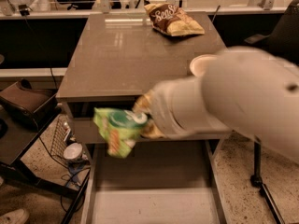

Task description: Place green rice chip bag into middle drawer

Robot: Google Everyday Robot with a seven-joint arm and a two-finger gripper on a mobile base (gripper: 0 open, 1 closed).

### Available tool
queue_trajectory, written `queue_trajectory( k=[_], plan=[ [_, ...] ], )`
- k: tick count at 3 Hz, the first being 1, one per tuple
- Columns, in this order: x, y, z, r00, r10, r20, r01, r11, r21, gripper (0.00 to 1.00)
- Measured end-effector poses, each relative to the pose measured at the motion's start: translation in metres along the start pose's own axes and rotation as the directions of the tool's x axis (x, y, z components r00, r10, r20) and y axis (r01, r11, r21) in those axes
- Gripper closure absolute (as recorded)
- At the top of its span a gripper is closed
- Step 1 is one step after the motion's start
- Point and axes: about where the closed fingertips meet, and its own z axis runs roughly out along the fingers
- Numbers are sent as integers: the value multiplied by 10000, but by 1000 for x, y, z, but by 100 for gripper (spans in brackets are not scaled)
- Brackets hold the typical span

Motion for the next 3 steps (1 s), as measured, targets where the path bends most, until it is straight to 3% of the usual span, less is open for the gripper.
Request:
queue_trajectory(
  k=[1,2,3],
  plan=[
    [20,46,-3,9888,1493,-68,-1494,9882,-348,100],
    [22,45,2,9889,1489,21,-1486,9879,-448,100],
    [50,86,79,9737,2247,366,-2173,9652,-1457,100]
  ],
)
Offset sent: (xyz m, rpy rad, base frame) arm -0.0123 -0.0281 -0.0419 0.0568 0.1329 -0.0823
